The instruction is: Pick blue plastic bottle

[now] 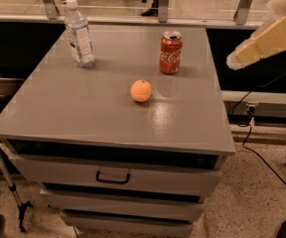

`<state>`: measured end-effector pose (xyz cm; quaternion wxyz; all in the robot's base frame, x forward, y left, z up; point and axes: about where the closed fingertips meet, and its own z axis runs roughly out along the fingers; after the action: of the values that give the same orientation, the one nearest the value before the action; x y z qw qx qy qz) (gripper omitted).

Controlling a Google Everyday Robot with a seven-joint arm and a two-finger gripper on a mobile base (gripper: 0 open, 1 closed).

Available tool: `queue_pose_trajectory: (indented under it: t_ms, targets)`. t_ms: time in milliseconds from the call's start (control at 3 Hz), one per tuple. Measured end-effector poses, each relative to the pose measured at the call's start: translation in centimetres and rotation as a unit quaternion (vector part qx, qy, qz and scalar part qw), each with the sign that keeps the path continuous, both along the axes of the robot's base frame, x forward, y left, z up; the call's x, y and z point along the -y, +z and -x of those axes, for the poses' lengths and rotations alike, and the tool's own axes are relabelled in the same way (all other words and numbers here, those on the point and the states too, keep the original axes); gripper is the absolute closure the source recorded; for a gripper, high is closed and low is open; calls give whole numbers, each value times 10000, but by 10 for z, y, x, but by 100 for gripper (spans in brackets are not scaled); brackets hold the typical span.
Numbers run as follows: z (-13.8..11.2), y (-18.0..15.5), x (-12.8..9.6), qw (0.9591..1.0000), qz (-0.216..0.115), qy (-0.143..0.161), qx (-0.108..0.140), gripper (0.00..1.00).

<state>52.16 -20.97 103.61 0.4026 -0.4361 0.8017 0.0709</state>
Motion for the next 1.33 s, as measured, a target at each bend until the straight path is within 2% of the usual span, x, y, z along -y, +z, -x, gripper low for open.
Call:
queue_pose_trajectory:
  t_ms: [333,667,1000,1333]
  targets:
    - [-26,9,-15,9995,-296,-113,23,0]
    - [-57,17,-44,9993,-339,177,30,0]
    - [-57,17,-45,9993,-339,178,30,0]
    - [-67,16,-55,9995,-291,31,116,0]
